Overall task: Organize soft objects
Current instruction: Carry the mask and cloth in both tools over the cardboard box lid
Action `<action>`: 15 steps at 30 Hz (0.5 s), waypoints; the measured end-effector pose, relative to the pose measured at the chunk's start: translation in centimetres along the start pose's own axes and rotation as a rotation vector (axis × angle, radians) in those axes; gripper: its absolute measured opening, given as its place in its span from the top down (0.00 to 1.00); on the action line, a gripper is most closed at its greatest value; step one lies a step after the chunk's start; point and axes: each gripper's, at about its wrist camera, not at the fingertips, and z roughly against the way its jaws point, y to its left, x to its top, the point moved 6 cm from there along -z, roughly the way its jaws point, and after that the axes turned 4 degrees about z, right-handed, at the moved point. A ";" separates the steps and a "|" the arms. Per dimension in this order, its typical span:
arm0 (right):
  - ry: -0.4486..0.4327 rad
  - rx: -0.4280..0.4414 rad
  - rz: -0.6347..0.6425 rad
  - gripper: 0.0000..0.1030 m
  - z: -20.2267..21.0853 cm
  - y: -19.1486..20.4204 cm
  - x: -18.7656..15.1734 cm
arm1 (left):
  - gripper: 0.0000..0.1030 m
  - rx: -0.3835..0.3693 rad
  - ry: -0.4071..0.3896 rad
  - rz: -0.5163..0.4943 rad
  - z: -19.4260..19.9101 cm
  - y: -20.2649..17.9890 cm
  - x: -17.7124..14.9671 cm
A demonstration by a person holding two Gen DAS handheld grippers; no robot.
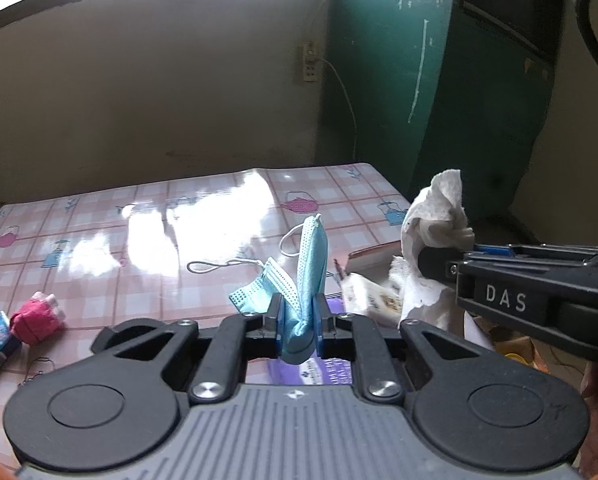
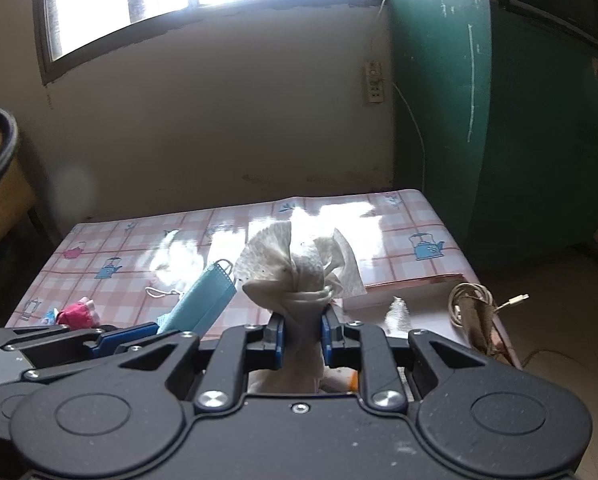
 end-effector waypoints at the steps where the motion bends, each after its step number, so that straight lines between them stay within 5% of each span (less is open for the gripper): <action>1: 0.000 -0.004 -0.002 0.79 0.0 -0.3 0.0 | 0.83 -0.005 0.003 -0.003 -0.1 -0.3 0.0; 15: 0.028 -0.101 -0.051 0.79 0.7 -6.8 -1.7 | 0.83 -0.128 0.053 -0.046 -2.6 -5.1 -0.8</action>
